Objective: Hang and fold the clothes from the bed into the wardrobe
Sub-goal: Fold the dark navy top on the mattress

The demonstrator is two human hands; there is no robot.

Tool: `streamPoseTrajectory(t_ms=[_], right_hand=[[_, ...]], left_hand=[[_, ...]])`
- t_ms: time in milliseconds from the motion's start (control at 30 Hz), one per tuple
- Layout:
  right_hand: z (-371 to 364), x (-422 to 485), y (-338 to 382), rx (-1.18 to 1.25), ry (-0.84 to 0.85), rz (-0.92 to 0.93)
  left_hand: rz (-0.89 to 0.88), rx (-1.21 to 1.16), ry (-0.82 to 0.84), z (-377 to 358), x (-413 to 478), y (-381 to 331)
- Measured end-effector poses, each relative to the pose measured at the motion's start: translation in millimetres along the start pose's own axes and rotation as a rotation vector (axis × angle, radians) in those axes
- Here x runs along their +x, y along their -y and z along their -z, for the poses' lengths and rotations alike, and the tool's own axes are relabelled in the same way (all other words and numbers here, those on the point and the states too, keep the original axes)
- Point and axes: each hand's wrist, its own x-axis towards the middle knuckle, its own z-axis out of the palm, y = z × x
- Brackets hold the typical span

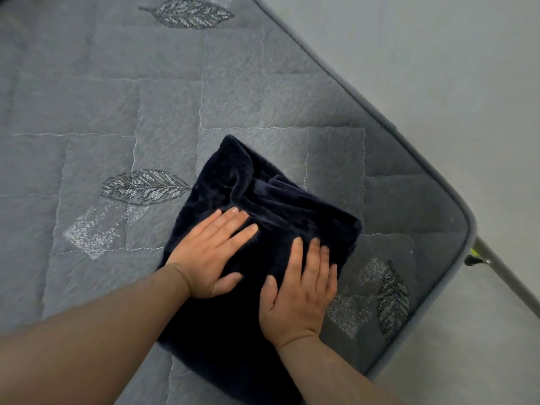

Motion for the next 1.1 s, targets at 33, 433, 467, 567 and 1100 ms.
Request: streamPoseTrajectory(t_ms=[33,433,467,567,1100], right_hand=[[-0.2,-0.1,-0.1,0.001,-0.005,0.002],[-0.5,-0.7,-0.3,-0.004,-0.026,0.012],[-0.5,-0.9,0.0,-0.006,-0.021,0.015],[-1.1,-1.3,-1.0,-0.004,-0.016,0.016],[-1.9,-6.3,-4.6,0.003,-0.053,0.004]], left_hand=[[0.003,0.002,0.002,0.0,0.0,-0.1],[0.013,-0.008,-0.049,-1.6,-1.9,0.0],[0.016,-0.011,-0.048,-1.5,-2.0,0.0],[0.01,-0.008,-0.046,-2.4,-1.8,-0.3],[0.067,0.042,-0.106,11.0,-6.7,-15.2]])
